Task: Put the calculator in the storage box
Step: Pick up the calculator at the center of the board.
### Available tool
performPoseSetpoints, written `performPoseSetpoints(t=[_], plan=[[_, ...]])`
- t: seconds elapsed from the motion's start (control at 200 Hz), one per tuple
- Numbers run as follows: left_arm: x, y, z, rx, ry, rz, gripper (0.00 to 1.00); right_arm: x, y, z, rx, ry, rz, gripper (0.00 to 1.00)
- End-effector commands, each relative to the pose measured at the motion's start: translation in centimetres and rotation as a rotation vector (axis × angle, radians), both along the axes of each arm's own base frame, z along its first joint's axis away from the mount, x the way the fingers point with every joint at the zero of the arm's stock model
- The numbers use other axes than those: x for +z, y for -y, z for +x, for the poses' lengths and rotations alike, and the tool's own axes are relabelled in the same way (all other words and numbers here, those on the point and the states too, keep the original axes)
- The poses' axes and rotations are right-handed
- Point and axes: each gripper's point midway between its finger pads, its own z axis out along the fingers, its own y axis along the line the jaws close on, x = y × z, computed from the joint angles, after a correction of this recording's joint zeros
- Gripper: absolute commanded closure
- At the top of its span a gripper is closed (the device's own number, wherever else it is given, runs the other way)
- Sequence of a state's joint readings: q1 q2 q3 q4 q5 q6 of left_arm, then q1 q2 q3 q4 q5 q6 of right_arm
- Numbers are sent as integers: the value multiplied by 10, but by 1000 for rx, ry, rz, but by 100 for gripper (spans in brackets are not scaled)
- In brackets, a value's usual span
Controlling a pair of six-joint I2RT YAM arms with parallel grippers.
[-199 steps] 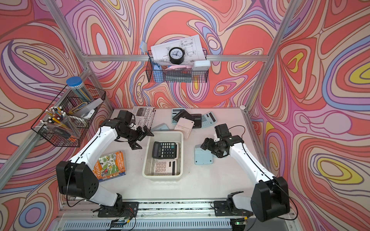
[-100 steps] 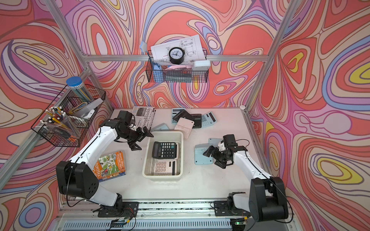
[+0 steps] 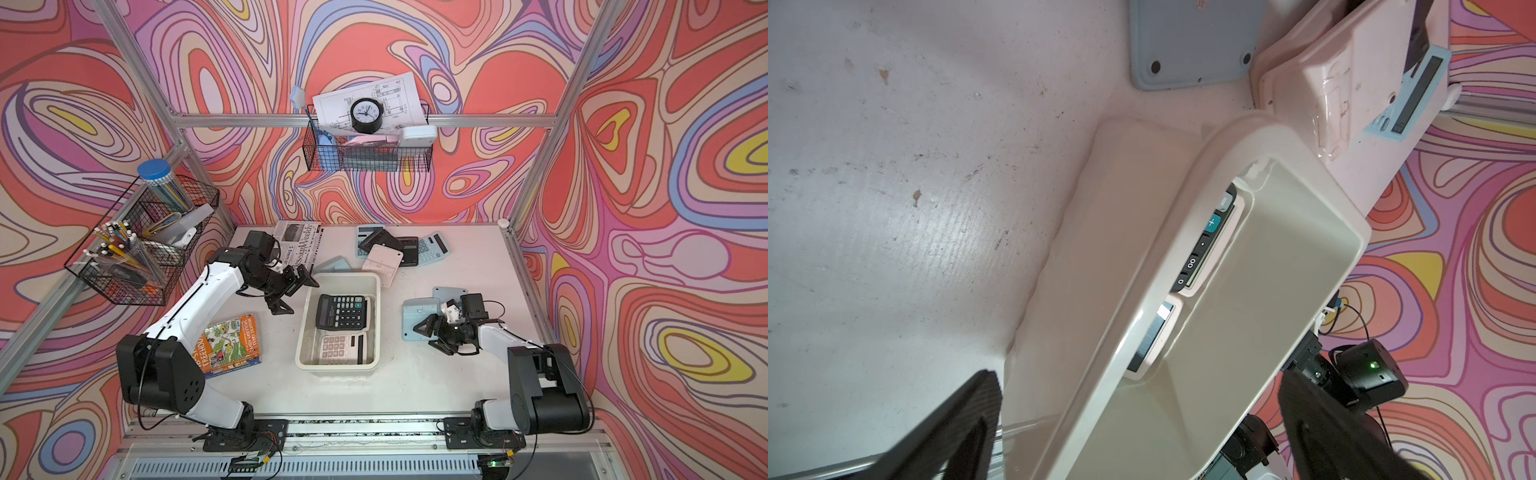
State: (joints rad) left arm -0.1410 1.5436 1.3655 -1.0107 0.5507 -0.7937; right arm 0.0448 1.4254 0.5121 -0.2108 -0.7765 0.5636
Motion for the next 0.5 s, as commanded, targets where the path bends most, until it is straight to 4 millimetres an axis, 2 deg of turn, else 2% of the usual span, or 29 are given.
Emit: performPoseSetpoints(t=[0.0, 0.11, 0.25, 0.421, 0.496], plan=[[4, 4, -6, -14, 14, -22, 1, -27, 4, -8, -31, -55, -14, 24], [5, 3, -6, -1, 33, -24, 1, -34, 4, -8, -35, -69, 5, 26], [4, 4, -7, 12, 39, -39, 2, -34, 5, -1, -49, -55, 30, 29], [11, 4, -8, 13, 53, -44, 1, -29, 20, 8, -115, -31, 67, 31], [11, 5, -9, 9, 47, -48, 1, -30, 20, 11, -116, -24, 77, 31]])
